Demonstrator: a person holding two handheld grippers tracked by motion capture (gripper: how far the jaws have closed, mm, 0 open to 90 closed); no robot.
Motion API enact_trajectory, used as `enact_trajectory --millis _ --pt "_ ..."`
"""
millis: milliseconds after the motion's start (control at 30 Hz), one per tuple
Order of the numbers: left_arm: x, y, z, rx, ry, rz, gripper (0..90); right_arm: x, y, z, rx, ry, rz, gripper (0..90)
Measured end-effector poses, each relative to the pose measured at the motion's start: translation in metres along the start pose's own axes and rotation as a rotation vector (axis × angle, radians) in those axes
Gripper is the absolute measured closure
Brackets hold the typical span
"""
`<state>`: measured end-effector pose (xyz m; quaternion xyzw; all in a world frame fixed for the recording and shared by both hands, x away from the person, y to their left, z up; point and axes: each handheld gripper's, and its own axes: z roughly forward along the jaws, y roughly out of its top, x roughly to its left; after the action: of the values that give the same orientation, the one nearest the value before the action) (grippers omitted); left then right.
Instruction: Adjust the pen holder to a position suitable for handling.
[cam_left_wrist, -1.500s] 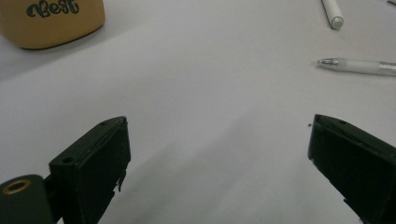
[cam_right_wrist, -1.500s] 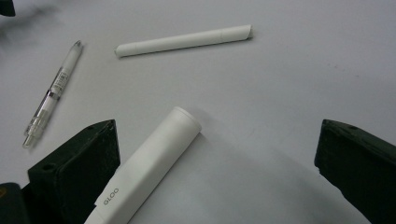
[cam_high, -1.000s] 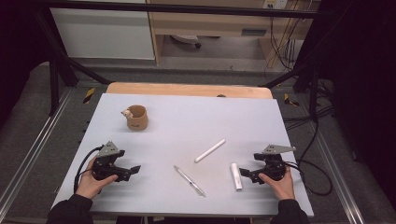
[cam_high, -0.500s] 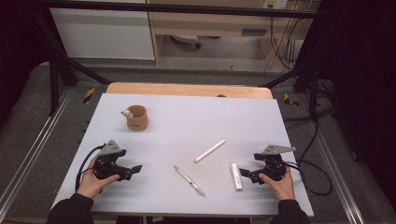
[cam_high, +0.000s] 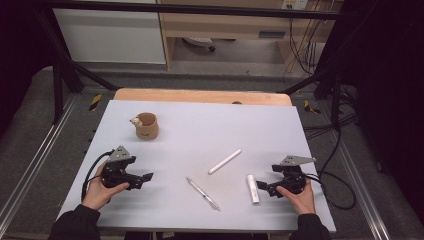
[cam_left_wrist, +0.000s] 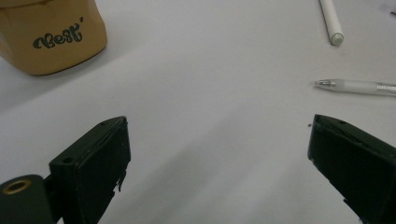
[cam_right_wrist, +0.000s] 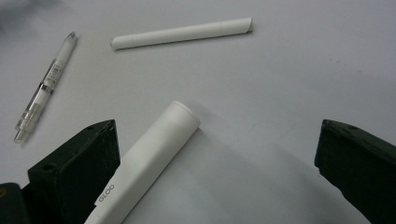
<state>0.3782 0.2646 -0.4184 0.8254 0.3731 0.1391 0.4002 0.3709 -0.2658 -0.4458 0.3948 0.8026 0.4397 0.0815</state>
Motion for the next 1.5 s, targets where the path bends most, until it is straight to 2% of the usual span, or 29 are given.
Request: enact_trajectory --millis 867,1500 --pt "0.009 0.040 0.000 0.000 0.038 0.041 5.7 0.000 0.000 0.001 0.006 -0.005 -0.001 0.6" --pt "0.016 0.072 0.014 0.032 0.070 0.072 5.8 0.000 0.000 0.001 0.015 -0.007 -0.002 0.6"
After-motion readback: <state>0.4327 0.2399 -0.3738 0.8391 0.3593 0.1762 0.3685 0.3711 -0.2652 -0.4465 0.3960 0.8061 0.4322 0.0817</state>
